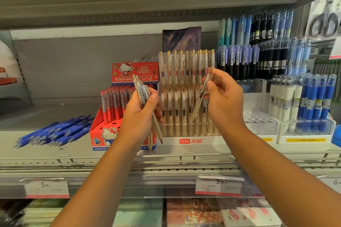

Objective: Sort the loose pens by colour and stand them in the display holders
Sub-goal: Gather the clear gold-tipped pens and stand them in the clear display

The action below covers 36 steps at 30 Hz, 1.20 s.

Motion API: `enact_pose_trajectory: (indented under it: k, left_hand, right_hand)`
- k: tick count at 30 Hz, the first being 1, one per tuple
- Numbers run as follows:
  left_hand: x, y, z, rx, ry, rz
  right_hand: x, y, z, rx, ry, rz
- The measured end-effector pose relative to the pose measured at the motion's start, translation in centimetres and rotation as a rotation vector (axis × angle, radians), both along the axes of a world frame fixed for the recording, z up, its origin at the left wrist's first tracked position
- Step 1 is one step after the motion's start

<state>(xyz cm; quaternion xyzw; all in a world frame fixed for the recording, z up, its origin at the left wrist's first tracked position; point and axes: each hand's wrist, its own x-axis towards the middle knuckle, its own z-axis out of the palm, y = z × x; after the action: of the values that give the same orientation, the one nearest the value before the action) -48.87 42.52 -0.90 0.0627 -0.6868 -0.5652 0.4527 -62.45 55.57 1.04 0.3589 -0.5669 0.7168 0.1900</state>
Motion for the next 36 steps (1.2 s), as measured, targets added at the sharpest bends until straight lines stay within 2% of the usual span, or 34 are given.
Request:
enact_pose_trajectory:
  k: [8, 18, 28, 32, 34, 36]
  left_hand:
    - [-0.2, -0.1, -0.1, 0.028, -0.030, -0.027]
    - [-0.1, -0.1, -0.2, -0.033, -0.059, -0.070]
    - [0.0, 0.4, -0.1, 0.029, -0.012, -0.128]
    - [0.1, 0.6, 0.0, 0.058, -0.013, -0.145]
    - [0.2, 0.5, -0.1, 0.055, -0.006, -0.154]
    - [0.2, 0.4, -0.1, -0.008, -0.020, -0.112]
  right_hand:
    - [0.0, -0.4, -0.2, 0.075, 0.008, -0.008]
    - [-0.4, -1.2, -1.2, 0.421, 0.084, -0.087]
    - [0.2, -0.6, -1.5, 0.471, 0.158, -0.196]
    - [1.1, -0.5, -1.3, 0.427, 0.322, -0.330]
    - [1.9, -0.6, -0.9, 0.362, 0.416, -0.231]
    - [2.8, -0.8, -0.8, 0.366, 0.447, -0.027]
